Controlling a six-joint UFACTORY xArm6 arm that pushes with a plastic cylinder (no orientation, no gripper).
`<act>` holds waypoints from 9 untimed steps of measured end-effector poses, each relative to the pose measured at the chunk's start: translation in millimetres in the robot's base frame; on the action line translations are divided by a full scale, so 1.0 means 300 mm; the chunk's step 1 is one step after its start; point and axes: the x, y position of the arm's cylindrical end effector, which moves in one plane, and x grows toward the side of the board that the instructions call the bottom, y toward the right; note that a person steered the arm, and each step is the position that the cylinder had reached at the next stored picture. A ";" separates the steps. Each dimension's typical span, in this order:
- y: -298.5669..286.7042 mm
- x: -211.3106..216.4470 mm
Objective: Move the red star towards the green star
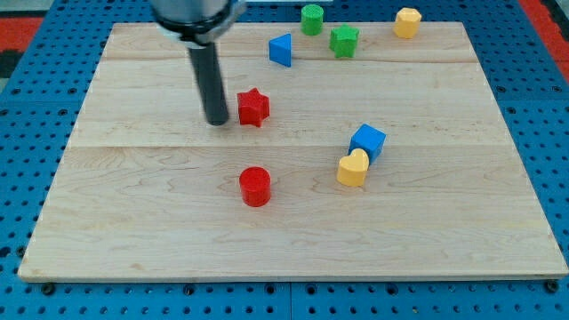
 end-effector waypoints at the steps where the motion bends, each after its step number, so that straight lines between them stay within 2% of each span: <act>1: 0.258 -0.001; 2: 0.384 -0.015; 4: 0.024 -0.015; 5: 0.106 -0.130; 6: 0.318 -0.160; 7: 0.390 -0.160; 8: 0.385 -0.104; 9: 0.408 0.015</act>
